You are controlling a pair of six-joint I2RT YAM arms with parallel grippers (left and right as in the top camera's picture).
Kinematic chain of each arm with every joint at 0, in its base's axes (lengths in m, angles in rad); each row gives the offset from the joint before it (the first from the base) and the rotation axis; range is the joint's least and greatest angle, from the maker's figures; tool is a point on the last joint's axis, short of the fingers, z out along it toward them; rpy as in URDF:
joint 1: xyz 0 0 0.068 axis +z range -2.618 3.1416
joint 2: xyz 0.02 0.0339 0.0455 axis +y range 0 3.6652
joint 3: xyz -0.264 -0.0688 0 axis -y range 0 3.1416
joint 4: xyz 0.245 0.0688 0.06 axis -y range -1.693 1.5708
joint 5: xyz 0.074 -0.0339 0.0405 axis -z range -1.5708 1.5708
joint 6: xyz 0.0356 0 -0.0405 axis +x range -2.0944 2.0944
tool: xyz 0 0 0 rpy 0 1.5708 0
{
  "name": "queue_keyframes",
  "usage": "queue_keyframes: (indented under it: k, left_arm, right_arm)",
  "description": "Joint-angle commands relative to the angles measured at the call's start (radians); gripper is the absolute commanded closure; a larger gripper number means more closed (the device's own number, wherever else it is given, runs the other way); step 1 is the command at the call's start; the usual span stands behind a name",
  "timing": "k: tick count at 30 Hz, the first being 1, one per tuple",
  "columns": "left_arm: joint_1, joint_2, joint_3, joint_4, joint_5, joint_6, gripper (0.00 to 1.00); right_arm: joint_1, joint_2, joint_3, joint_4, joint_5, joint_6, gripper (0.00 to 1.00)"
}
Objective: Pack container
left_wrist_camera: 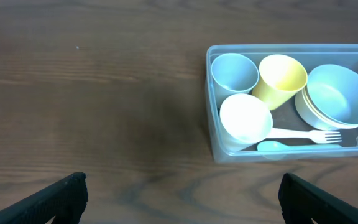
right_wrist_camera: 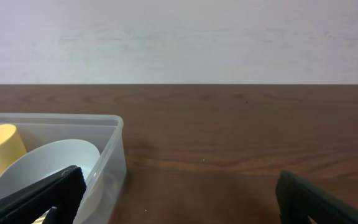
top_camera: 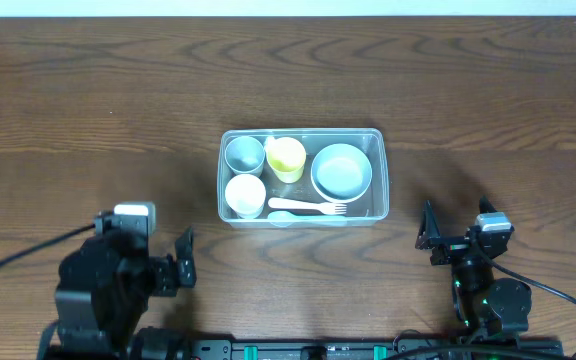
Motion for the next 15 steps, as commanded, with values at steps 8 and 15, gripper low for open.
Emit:
queue_keyframes:
  k: [8,15]
  left_arm:
    - [0.008,-0.327,-0.405,0.274,-0.004,0.045,0.02]
    - [0.010,-0.433,-0.629,0.615,-0.016,0.050,0.02]
  right_arm:
    - [0.009,-0.007,-0.001,-0.004,-0.006,-0.013,0.01]
    - [0.009,-0.007,-0.001,-0.004,-0.006,-0.013,0.01]
